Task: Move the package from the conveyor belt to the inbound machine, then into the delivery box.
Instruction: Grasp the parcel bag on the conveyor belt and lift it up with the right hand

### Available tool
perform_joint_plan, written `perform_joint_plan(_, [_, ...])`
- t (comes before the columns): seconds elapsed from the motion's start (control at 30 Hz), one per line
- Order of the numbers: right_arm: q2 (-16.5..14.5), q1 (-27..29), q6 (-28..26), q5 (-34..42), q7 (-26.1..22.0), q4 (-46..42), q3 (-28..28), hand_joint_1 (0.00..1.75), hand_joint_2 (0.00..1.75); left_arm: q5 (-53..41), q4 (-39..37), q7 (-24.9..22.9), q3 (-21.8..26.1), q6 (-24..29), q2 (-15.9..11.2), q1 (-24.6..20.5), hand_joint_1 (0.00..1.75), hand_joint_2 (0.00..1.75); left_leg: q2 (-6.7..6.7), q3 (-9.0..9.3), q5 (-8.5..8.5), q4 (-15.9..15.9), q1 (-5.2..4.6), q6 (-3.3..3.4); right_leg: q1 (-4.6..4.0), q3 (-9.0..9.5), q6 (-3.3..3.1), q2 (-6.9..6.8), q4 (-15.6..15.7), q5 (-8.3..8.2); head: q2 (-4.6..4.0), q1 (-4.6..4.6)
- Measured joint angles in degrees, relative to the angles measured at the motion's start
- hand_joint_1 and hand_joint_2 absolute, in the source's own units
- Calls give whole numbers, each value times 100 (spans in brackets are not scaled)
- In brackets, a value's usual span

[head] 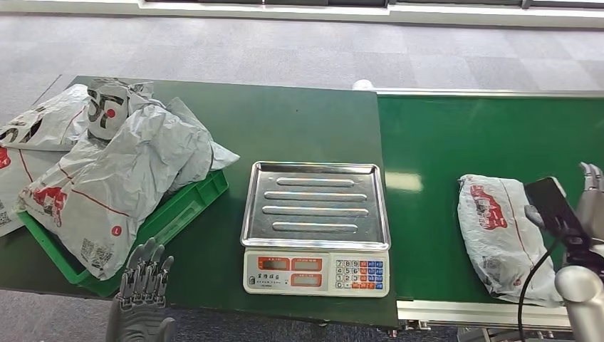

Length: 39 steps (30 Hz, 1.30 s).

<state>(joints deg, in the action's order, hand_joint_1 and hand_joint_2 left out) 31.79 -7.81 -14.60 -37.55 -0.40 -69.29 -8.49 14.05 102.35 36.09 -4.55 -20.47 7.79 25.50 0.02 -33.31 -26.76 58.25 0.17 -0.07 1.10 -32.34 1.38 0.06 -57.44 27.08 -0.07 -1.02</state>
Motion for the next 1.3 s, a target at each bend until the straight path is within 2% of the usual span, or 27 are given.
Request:
perform_joint_plan(0.13, [-13,-326,283,-67,177,984,41,0,175,121,-99,-17,-51,-9,-162,-132,0,175,-9,-4,4,0,0,-1,-1,2,2,-9,-2,-2,0,1])
perform_joint_plan(0.2, [-28,-509,991,-16,492,1521,146,0,175,180,-166,5,-107,-1,-273,-212,0,175,-11,-1,5,0,2,-3,-4,0,1,-7,-2,-1,0,1])
perform_joint_plan(0.3, [13,-757,2791,-8,1083,2474,524,0,175,227,-389,138,-285,61,-486,-399,0,175,-25,-3,6,0,5,-5,-7,1,-2,-23,-2,1,0,0])
perform_joint_plan(0.33, [35,-819,3156,-12,1133,2737,661,0,175,242,-475,190,-350,94,-546,-448,0,175,-32,-4,7,0,5,-6,-7,3,-2,-31,-2,2,0,0])
perform_joint_plan(0.37, [55,-890,3339,-15,1124,2964,780,0,175,259,-551,231,-409,131,-598,-486,0,175,-36,-3,7,0,7,-7,-8,6,-3,-34,-1,3,0,0])
perform_joint_plan(0.43, [88,-1055,3369,-16,1074,3320,970,2,175,306,-662,287,-508,211,-690,-542,0,175,-34,4,7,0,15,-8,-16,12,-6,-31,4,6,0,-1])
perform_joint_plan(0.57, [107,-1307,3433,-17,1006,3710,1295,173,175,421,-759,317,-646,418,-841,-609,0,175,-30,22,0,0,26,-5,-26,38,-8,-30,23,9,0,-1])
perform_joint_plan(0.87, [85,-1767,3762,-51,840,4102,1817,175,175,452,-755,370,-714,601,-974,-624,0,175,-28,43,1,7,28,4,-28,74,6,-26,38,-3,0,0])
perform_joint_plan(1.13, [-26,-2035,3700,-83,834,4199,2041,175,175,423,-692,374,-714,658,-999,-582,0,175,-20,50,-2,7,39,0,-41,81,3,-12,37,-3,0,-1])
perform_joint_plan(1.2, [-56,-2056,3463,-125,806,4199,2065,175,175,382,-674,365,-714,647,-997,-562,0,175,-20,45,-2,6,40,-1,-42,83,2,-13,37,-4,0,-1])
perform_joint_plan(1.23, [-85,-2056,3177,-144,739,4193,2073,175,175,358,-659,349,-713,628,-990,-548,0,175,-21,30,-2,5,40,-1,-42,84,2,-15,35,-4,0,0])
perform_joint_plan(1.3, [-241,-1994,2013,-124,260,4028,1987,175,175,299,-565,261,-685,573,-930,-481,0,175,-22,-6,-2,4,37,-2,-40,76,-2,-17,30,-9,0,2])
